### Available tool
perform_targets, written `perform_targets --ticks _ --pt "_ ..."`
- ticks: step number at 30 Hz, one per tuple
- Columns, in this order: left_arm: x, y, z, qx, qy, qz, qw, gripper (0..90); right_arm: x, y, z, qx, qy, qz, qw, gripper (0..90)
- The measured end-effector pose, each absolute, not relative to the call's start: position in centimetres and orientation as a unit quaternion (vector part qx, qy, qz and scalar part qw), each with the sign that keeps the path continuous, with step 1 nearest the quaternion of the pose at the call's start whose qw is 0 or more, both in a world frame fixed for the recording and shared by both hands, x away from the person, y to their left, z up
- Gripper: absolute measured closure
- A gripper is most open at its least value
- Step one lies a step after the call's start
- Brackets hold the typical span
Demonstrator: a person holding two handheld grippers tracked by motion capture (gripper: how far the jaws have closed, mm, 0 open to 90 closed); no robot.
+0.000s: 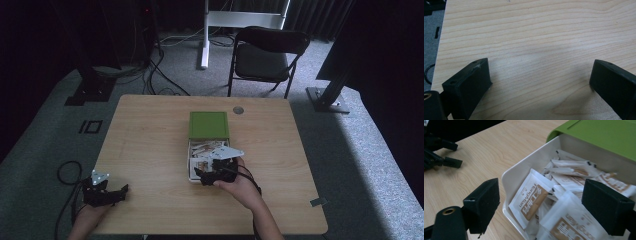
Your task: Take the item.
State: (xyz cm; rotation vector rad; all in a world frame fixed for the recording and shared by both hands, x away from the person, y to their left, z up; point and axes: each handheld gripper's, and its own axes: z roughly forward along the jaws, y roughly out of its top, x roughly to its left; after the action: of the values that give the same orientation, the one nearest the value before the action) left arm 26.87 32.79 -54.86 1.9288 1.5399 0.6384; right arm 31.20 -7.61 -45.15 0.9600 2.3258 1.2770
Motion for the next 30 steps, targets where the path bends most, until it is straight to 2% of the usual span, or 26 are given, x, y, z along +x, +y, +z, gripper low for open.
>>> perform_targets --ticks 3,8,9,14,16,30 --pt "26.9 32.8 -54.9 0.723 0.578 0.24 0.293 3.8 31.4 -7.1 -45.5 0.335 0.816 0.443 0.157 16.4" --pt "26.9 32.8 -54.9 0.724 0.578 0.24 0.292 3.8 31.6 -6.6 -46.0 0.334 0.818 0.442 0.155 25.0" --pt "26.9 32.8 -54.9 0.724 0.578 0.24 0.292 3.8 31.6 -6.4 -46.3 0.329 0.822 0.437 0.155 29.5" --pt "26.9 32.8 -54.9 0.724 0.578 0.24 0.292 3.8 31.8 -6.1 -46.6 0.329 0.826 0.431 0.153 39.3" --pt "26.9 32.8 -54.9 0.724 0.578 0.24 0.292 3.8 31.9 -6.1 -46.6 0.329 0.828 0.425 0.16 46.3" --pt "26.9 32.8 -54.9 0.724 0.578 0.239 0.291 3.8 31.6 -6.3 -46.5 0.322 0.828 0.433 0.151 59.4"
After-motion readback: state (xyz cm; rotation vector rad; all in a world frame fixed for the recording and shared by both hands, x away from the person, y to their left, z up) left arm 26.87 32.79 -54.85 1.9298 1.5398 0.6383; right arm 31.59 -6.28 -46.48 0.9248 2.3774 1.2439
